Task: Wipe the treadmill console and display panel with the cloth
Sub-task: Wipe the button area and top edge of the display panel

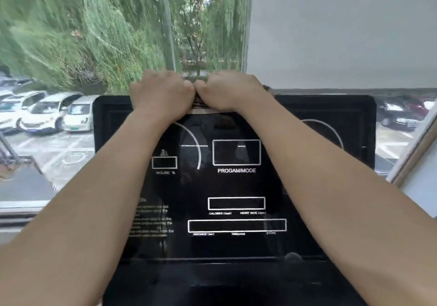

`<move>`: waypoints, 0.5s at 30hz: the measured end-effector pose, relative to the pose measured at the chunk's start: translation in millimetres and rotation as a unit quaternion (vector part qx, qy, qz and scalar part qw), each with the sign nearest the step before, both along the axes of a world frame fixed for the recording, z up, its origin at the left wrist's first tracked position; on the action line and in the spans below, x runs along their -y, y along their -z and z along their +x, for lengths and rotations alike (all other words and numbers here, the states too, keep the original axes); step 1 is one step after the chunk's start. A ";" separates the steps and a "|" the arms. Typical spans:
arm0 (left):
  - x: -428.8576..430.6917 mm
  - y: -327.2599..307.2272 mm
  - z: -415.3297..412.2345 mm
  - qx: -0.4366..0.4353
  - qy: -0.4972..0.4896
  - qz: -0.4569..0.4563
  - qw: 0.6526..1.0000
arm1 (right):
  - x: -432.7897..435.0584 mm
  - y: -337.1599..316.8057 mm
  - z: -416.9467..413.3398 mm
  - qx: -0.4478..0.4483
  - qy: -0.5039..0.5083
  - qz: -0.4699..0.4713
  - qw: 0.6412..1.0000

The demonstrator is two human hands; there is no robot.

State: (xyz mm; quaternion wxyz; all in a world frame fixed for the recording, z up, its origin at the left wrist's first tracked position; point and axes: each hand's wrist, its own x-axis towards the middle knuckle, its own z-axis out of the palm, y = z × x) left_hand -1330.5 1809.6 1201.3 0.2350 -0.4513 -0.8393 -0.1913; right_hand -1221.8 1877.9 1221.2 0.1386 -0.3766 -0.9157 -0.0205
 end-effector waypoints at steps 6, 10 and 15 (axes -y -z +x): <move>32.2 -4.4 -58.1 0.040 -0.010 -0.031 0.999 | 20.5 -5.7 -63.7 0.035 -0.054 -0.061 0.996; 59.1 6.0 -97.7 0.153 0.056 0.025 0.986 | 54.2 4.4 -104.9 -0.019 -0.062 0.064 0.996; 71.4 34.6 -101.2 0.458 0.160 0.212 0.848 | 82.7 32.3 -120.0 -0.116 -0.048 0.262 0.957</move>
